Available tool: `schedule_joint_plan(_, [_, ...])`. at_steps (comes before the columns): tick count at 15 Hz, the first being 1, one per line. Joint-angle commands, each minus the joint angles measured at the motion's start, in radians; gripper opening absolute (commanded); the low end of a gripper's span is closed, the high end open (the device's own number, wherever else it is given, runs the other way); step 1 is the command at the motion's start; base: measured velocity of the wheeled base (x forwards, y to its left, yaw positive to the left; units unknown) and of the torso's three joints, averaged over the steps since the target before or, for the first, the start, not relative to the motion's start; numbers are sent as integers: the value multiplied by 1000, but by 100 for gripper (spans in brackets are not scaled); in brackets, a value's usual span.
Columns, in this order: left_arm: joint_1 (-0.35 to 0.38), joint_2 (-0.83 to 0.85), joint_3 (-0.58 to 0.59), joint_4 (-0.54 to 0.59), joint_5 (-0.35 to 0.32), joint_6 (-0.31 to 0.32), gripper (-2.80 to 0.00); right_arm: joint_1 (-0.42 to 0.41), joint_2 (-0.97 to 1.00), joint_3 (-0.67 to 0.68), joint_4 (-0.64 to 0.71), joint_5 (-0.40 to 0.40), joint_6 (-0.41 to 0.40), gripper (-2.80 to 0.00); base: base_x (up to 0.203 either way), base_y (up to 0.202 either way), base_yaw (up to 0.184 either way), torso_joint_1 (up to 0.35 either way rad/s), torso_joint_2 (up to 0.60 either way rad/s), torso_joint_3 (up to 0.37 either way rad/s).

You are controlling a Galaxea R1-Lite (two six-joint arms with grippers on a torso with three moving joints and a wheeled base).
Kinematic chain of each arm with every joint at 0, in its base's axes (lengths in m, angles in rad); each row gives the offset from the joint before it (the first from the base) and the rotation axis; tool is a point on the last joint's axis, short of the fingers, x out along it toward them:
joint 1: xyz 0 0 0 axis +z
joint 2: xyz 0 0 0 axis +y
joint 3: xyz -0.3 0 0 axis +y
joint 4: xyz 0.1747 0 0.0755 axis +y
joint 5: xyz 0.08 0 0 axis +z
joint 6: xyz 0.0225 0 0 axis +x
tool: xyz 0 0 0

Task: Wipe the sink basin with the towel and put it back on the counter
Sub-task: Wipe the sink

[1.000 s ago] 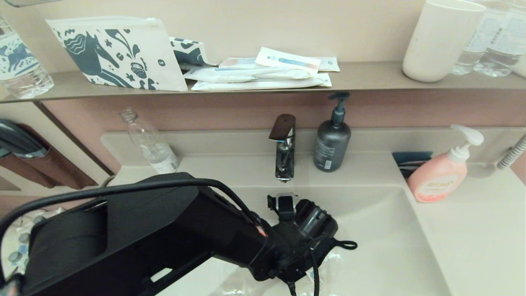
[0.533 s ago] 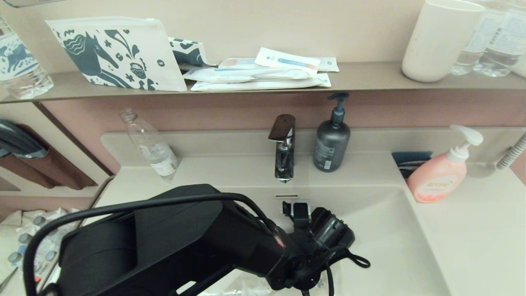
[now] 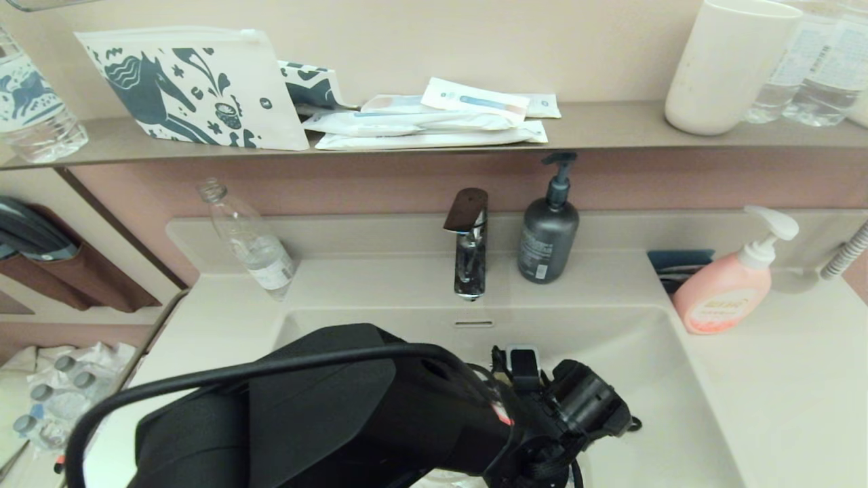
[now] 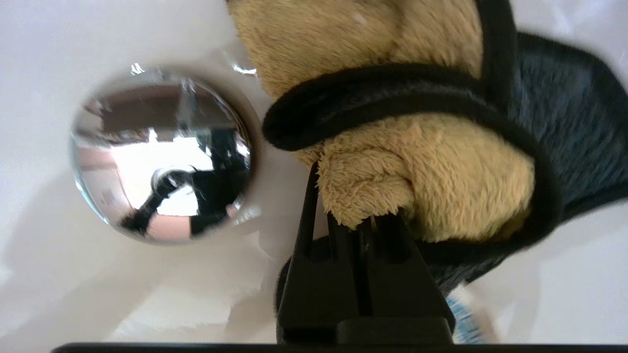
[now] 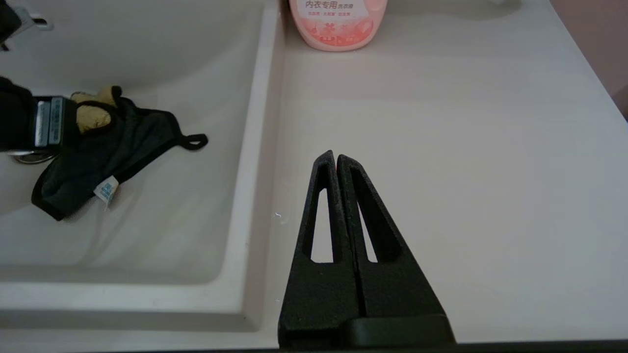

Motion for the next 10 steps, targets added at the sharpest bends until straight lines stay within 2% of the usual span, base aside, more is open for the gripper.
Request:
schedule_joint_plan(1, [-29, 3, 10, 56, 4, -33, -280, 0, 2, -1, 0, 1, 0, -280, 0, 0, 0, 0, 0, 0])
schedule_joint_plan(4, [-67, 2, 49, 151, -18, -109, -280, 0, 2, 1, 0, 1, 0, -280, 0, 0, 0, 0, 0, 0])
schedule_joint_plan(10, [-77, -60, 270, 151, -19, -117, -280, 0, 2, -1, 0, 1, 0, -280, 0, 0, 0, 0, 0, 0])
